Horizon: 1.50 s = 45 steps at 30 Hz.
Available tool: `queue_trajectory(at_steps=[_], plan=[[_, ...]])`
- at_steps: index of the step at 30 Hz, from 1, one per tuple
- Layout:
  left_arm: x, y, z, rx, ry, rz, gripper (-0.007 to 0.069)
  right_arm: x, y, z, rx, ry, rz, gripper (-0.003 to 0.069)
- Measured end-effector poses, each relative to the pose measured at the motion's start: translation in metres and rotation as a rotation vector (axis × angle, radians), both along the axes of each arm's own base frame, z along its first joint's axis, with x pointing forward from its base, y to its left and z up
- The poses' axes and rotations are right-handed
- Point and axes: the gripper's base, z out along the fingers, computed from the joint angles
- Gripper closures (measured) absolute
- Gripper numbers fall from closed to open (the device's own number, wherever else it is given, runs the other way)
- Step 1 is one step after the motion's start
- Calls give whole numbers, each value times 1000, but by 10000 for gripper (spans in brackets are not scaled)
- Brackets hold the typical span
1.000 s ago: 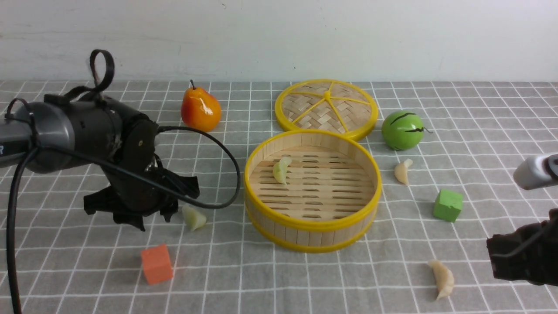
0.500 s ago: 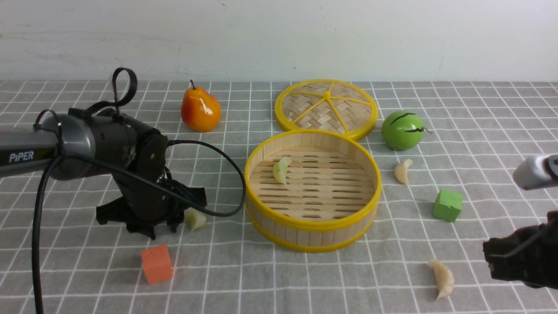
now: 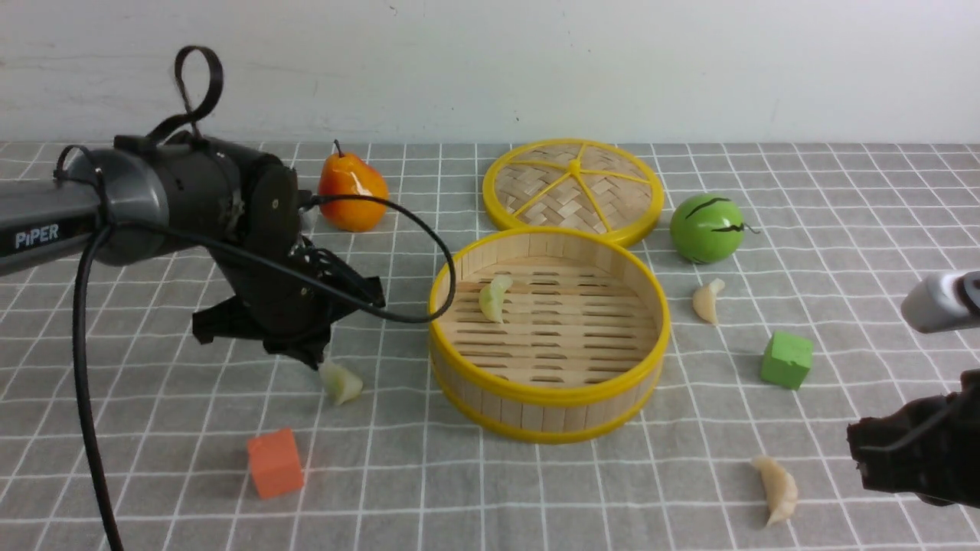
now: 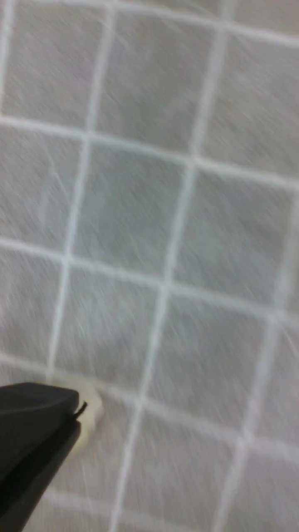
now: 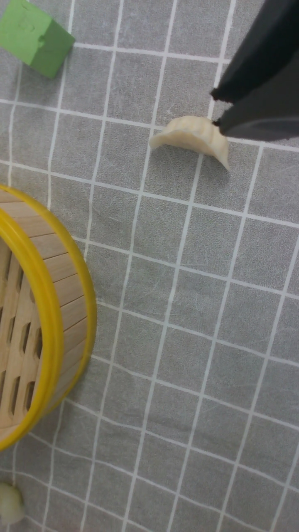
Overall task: Put the dumplings into the steamer on the table with the grey tablecloth.
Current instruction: 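Reach for and grasp a dumpling on the table with the left gripper, then place the dumpling into the bamboo steamer basket with the left gripper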
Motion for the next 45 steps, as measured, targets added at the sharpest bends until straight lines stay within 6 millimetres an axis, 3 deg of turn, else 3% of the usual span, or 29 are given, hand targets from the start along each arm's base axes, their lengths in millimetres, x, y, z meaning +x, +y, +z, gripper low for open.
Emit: queue_trajectory(at_steps=[3, 4, 5, 8, 12, 14, 17, 18, 19, 20, 21, 26, 27, 29, 32, 35, 37, 40, 41, 45], plan=[[1, -3, -2, -31, 9, -5, 468, 0, 0, 0, 0, 0, 0, 596], [2, -5, -6, -45, 20, 0, 384, 0, 0, 0, 0, 0, 0, 596], [2, -5, -7, -44, 23, 0, 371, 0, 0, 0, 0, 0, 0, 596], [6, -8, -26, -62, 58, 10, 141, 0, 0, 0, 0, -3, -1, 592], [7, -9, -33, -65, 83, 13, 77, 0, 0, 0, 4, -3, -2, 587], [8, -9, -33, -62, 85, 10, 81, 0, 0, 0, 4, -3, -2, 586], [7, -10, -33, -50, 88, -8, 158, 0, 0, 0, 4, -3, -2, 583], [7, -10, -33, -46, 96, -13, 244, 0, 0, 0, 5, -3, -3, 582], [7, -10, -32, -47, 98, -12, 269, 0, 0, 0, 5, -3, -3, 582], [7, -12, -30, -46, 108, -18, 369, 0, 0, 0, 5, -3, -3, 580], [8, -13, -27, -45, 108, -24, 404, 0, 0, 0, 5, -3, -3, 578], [14, -15, -9, -36, 95, -71, 390, 0, 0, 0, 5, -4, -3, 574], [18, -17, 7, -46, 61, -81, 390, 1, 0, 1, 6, -11, -6, 573], [20, -18, 18, -59, 31, -88, 390, 2, 0, 1, 5, -15, -7, 573], [16, -37, 69, -109, -109, -172, 390, 7, 0, -4, -9, -10, -11, 567], [7, -62, 87, -140, -181, -266, 390, 12, 1, -11, -20, 25, -10, 564], [1, -87, 86, -154, -217, -342, 390, 16, 2, -17, -27, 53, -9, 564], [0, -118, 61, -149, -222, -412, 390, 19, 3, -22, -27, 79, -11, 562], [2, -125, 47, -137, -205, -423, 390, 19, 3, -22, -25, 80, -11, 562], [5, -131, 20, -104, -154, -439, 390, 19, 3, -22, -25, 80, -11, 557]])
